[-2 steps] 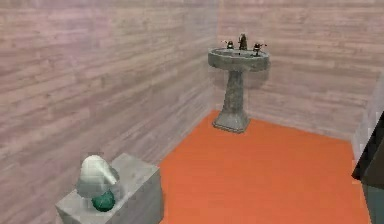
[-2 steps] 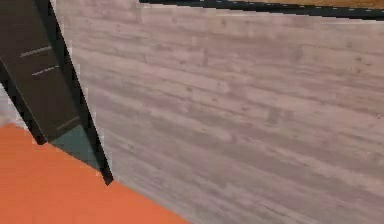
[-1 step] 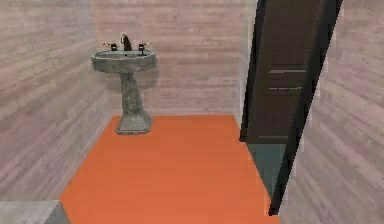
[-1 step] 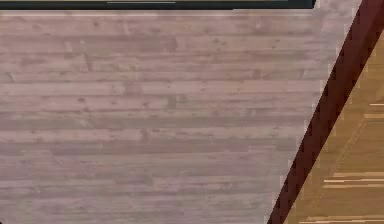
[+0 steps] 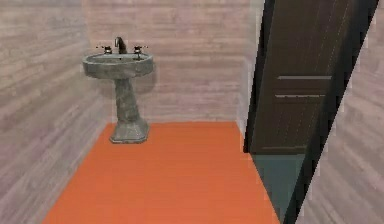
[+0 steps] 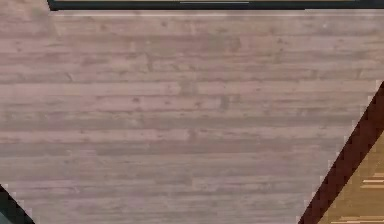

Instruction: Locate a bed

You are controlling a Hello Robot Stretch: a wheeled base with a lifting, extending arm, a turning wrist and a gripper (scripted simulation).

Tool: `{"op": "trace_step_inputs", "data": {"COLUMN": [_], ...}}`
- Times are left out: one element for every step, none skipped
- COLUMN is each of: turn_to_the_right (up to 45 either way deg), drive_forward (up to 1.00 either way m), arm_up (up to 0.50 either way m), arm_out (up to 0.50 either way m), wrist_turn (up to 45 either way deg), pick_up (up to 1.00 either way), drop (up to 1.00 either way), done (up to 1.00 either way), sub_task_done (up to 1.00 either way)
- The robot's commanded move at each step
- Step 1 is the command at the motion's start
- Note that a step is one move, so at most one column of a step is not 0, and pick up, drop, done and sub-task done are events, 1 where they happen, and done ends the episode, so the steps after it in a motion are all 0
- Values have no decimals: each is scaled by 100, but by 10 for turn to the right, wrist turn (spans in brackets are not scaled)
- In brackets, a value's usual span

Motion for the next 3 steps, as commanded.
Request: {"op": "trace_step_inputs", "data": {"turn_to_the_right": [60, 0, 360], "drive_forward": [0, 90, 0], "arm_up": [0, 0, 0], "arm_out": [0, 0, 0], "wrist_turn": [0, 0, 0], "pick_up": [0, 0, 0], "drop": [0, 0, 0], "done": [0, 0, 0], "sub_task_done": [0, 0, 0]}}
